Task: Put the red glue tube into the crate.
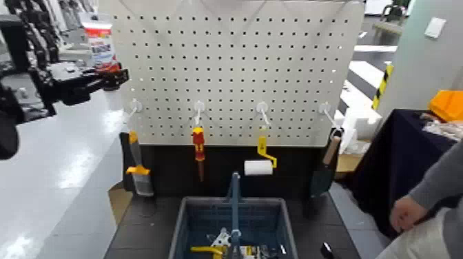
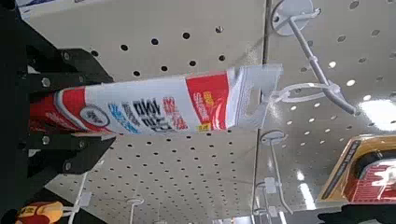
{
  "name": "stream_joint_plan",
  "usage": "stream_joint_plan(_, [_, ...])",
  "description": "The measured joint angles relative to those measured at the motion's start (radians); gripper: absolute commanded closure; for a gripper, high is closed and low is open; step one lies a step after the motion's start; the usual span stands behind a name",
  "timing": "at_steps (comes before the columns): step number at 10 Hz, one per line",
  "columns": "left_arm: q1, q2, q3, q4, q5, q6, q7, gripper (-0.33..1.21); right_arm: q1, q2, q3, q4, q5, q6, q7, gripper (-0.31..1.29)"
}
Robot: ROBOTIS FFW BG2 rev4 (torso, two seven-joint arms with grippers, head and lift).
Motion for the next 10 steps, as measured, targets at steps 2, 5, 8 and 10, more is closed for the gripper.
stream_joint_plan(2, [-0.001, -0.002, -0.009, -0.017, 0.004, 0.01, 0.014, 1.19, 0.0, -0.001, 0.0, -0.001, 0.0, 0.0, -0.001, 0.14])
stream_joint_plan(5, [-0.016, -0.001, -0.025, -0.045, 0.034, 0.009, 0.015, 1.19, 0.001, -0.001, -0.002, 0.0, 0.0, 0.002, -0.002, 0.15])
stream_joint_plan(8, [-0.028, 0.0, -0.041, -0.111, 0.048, 0.015, 0.016, 1.19, 0.002, -0.001, -0.003, 0.001, 0.0, 0.003, -0.002, 0.14])
stream_joint_plan(10, [-0.031, -0.002, -0.052, -0.141, 0.061, 0.016, 0.017, 1.19, 0.002, -0.002, -0.003, 0.001, -0.001, 0.005, -0.002, 0.15])
